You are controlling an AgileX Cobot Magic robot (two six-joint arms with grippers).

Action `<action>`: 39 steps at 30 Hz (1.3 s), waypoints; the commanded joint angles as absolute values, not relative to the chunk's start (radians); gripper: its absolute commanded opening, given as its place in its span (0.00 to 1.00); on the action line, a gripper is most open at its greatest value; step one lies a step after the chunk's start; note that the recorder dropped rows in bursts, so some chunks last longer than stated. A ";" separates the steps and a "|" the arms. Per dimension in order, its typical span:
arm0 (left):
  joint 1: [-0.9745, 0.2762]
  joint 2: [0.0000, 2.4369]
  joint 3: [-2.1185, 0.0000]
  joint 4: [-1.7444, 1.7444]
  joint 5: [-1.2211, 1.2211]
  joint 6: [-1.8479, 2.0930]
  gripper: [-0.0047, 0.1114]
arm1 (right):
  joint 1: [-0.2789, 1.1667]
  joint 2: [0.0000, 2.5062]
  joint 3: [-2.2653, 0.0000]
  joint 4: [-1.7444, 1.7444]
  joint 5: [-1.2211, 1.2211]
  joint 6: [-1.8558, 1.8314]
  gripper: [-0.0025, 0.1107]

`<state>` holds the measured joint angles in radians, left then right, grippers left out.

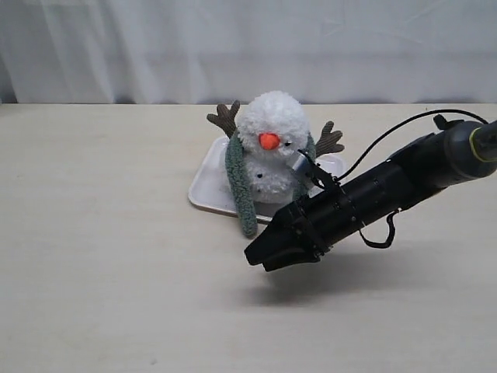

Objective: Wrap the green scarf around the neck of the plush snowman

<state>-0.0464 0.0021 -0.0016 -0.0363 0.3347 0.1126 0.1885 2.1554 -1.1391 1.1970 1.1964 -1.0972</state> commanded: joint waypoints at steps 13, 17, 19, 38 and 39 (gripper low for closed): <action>-0.045 0.000 0.000 -0.039 0.325 0.110 0.04 | 0.189 1.764 -0.982 1.267 1.084 -1.245 0.10; -0.045 0.000 0.000 -0.039 0.325 0.110 0.04 | 0.189 1.642 -0.929 1.267 0.879 -1.265 0.06; -0.045 0.000 0.000 -0.039 0.325 0.110 0.04 | 0.189 1.586 -0.902 1.267 0.796 -1.265 0.06; -0.045 0.000 0.000 -0.039 0.323 0.110 0.04 | 0.189 1.128 -0.759 1.275 0.518 -1.272 0.06; -0.045 0.000 0.000 -0.039 0.323 0.110 0.04 | 0.189 1.093 -0.736 1.275 0.470 -1.280 0.06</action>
<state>-0.0464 0.0021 -0.0016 -0.0363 0.3347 0.1126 0.1885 1.1671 -0.7813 1.2660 0.6109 -1.2616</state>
